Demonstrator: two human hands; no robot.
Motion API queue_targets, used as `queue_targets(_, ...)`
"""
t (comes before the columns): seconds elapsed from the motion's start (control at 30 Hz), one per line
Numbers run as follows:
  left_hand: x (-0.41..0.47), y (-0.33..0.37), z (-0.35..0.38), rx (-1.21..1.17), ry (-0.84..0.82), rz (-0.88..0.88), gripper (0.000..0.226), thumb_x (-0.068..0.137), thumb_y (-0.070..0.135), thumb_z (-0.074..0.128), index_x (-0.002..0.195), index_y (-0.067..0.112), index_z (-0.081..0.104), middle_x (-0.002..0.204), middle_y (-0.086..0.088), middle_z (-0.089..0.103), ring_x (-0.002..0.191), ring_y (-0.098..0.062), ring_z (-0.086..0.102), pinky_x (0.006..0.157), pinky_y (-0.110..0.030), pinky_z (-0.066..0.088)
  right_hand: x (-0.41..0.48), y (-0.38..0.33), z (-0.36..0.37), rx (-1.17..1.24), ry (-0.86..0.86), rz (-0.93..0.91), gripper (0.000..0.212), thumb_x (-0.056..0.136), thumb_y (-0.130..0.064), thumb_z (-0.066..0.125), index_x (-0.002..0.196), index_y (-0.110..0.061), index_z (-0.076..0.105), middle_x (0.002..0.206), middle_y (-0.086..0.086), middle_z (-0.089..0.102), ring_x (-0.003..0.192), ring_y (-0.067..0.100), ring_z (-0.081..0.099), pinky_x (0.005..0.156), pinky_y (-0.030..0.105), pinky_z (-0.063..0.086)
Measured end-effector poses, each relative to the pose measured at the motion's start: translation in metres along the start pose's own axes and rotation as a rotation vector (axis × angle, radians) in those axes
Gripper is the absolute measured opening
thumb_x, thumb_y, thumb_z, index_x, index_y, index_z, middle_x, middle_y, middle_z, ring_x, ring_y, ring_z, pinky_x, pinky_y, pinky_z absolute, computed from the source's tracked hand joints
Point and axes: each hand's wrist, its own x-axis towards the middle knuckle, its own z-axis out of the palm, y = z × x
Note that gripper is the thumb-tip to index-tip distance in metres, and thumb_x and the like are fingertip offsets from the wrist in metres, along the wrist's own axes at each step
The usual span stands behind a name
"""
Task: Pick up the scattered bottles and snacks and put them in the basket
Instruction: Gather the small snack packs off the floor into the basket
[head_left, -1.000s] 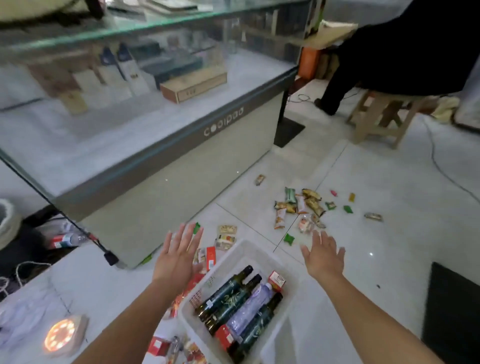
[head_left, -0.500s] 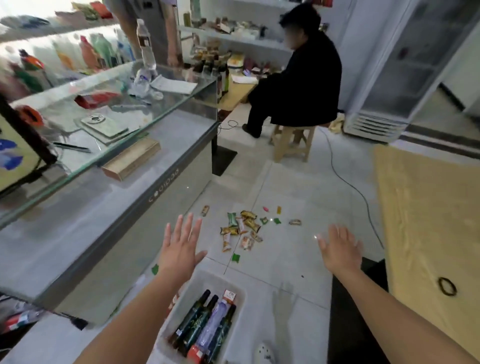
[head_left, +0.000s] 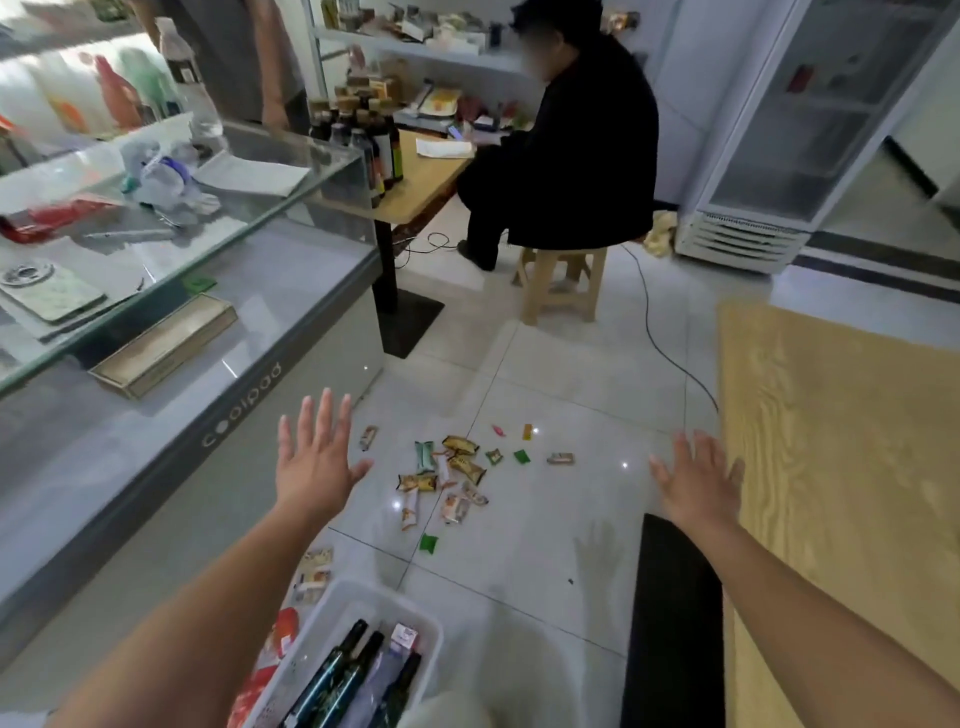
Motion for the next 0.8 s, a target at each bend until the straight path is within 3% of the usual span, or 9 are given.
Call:
queue_targets(0.27,0.104,0.057,-0.001,0.028,-0.036,0.014,0.089,0.092,0.059,0.033,0.146,0.019,-0.025,0.155,-0.008,-0.025,0.141,-0.027,-0.025,0.112,-0.047,-0.017,0.113,-0.016,-0.007,-0.006,-0.033,-0.076,0.06,0.099,-0.047,0.02,0.151,-0.019,0.007,0.159,0.009,0.003,0.147,0.026,0.002,0.117,0.048,0.001)
queue_targets(0.5,0.25,0.114,0.051,-0.006,-0.093,-0.012,0.09,0.092,0.056,0.038,0.147,0.018,-0.022,0.156,-0.009,-0.024,0.143,-0.029,-0.022,0.113,-0.048,-0.015,0.28,-0.041,0.028,-0.036,-0.094,-0.082,0.06,0.098,-0.05,0.02,0.151,-0.022,0.009,0.159,0.007,0.006,0.147,0.025,0.004,0.119,0.048,0.003)
queue_targets(0.63,0.324,0.142,0.12,0.013,-0.133,0.01,0.093,0.091,0.056,0.042,0.147,0.019,-0.022,0.155,-0.009,-0.025,0.143,-0.03,-0.022,0.113,-0.048,-0.016,0.372,-0.057,0.095,-0.037,-0.165,-0.09,0.06,0.098,-0.049,0.02,0.151,-0.022,0.008,0.16,0.007,0.006,0.147,0.024,0.004,0.118,0.047,0.002)
queue_targets(0.8,0.406,0.165,0.277,0.076,-0.112,-0.002,0.096,0.089,0.062,0.039,0.141,0.02,-0.03,0.147,-0.003,-0.033,0.143,-0.026,-0.022,0.108,-0.043,-0.025,0.474,-0.073,0.26,-0.046,-0.254,-0.138,0.061,0.099,-0.049,0.02,0.151,-0.023,0.006,0.16,0.006,0.003,0.148,0.024,0.002,0.118,0.048,0.002)
